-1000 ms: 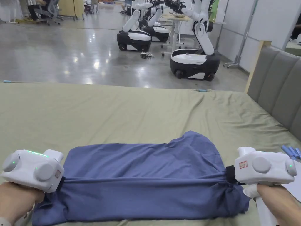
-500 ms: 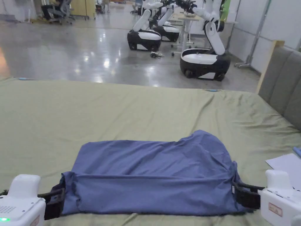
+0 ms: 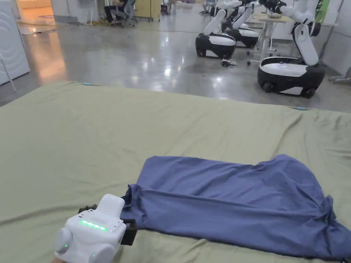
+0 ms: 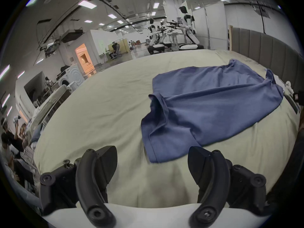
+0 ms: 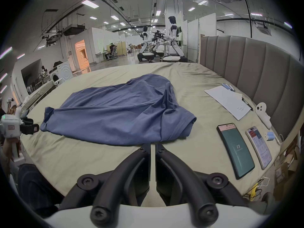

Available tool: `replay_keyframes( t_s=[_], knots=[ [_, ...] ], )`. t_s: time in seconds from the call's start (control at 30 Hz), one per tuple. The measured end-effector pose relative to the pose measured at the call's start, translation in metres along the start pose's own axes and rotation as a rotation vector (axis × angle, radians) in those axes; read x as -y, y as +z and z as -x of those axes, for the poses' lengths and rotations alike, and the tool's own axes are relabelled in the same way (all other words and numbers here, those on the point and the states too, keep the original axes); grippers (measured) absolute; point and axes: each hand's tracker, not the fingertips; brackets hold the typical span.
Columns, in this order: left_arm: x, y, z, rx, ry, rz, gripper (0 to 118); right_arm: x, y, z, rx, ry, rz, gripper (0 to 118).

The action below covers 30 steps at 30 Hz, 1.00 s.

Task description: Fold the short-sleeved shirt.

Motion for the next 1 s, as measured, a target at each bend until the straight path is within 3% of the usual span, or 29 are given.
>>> replay_keyframes(
  t_s=[0.17, 0.2, 0.27, 0.33, 0.37, 0.4, 0.43, 0.47, 0.5, 0.63, 0.7, 0.73, 0.8, 0.83, 0.9, 1.0],
  knots=[
    [-0.013, -0.045, -0.006, -0.033, -0.063, 0.104, 84, -0.014, -0.009, -0.013, 0.045, 0.003, 0.022, 7],
    [-0.014, -0.051, -0.009, -0.024, -0.094, 0.123, 75, -0.016, -0.013, -0.017, 0.054, 0.006, 0.032, 7],
    [-0.016, -0.056, -0.012, 0.065, -0.091, 0.149, 35, -0.022, -0.025, -0.025, 0.077, 0.009, 0.058, 7],
    [-0.018, -0.051, -0.020, 0.013, -0.108, 0.119, 17, -0.028, -0.037, -0.031, 0.086, 0.008, 0.071, 10],
    [-0.020, -0.050, -0.023, 0.009, -0.130, 0.115, 16, -0.030, -0.045, -0.036, 0.091, 0.005, 0.076, 24],
    [-0.021, -0.048, -0.022, 0.012, -0.122, 0.114, 15, -0.035, -0.053, -0.040, 0.085, -0.006, 0.082, 52],
    [-0.023, -0.045, -0.021, 0.019, -0.105, 0.107, 15, -0.039, -0.061, -0.043, 0.074, -0.017, 0.097, 96],
    [-0.024, -0.042, -0.018, 0.024, -0.094, 0.100, 14, -0.042, -0.070, -0.045, 0.060, -0.021, 0.119, 112],
    [-0.026, -0.038, -0.016, 0.026, -0.079, 0.087, 14, -0.043, -0.081, -0.046, 0.055, -0.017, 0.142, 117],
    [-0.033, -0.025, -0.012, 0.022, -0.067, 0.055, 14, -0.049, -0.113, -0.047, 0.099, 0.016, 0.151, 114],
    [-0.038, -0.022, -0.011, 0.025, -0.061, 0.046, 14, -0.048, -0.126, -0.049, 0.074, -0.009, 0.209, 111],
    [-0.039, -0.021, -0.011, 0.026, -0.059, 0.043, 14, -0.048, -0.130, -0.050, 0.069, -0.032, 0.237, 100],
    [-0.041, -0.023, -0.012, 0.033, -0.064, 0.047, 10, -0.046, -0.130, -0.048, 0.035, -0.083, 0.261, 24],
    [-0.042, -0.022, -0.011, 0.033, -0.070, 0.045, 10, -0.048, -0.124, -0.045, 0.019, -0.114, 0.239, 17],
    [-0.046, -0.015, -0.008, 0.032, -0.079, 0.034, 8, -0.057, -0.110, -0.038, 0.044, -0.071, 0.230, 16],
    [-0.057, 0.007, 0.000, 0.041, -0.075, -0.001, 8, -0.078, -0.078, -0.042, 0.027, -0.092, 0.169, 16]
  ],
)
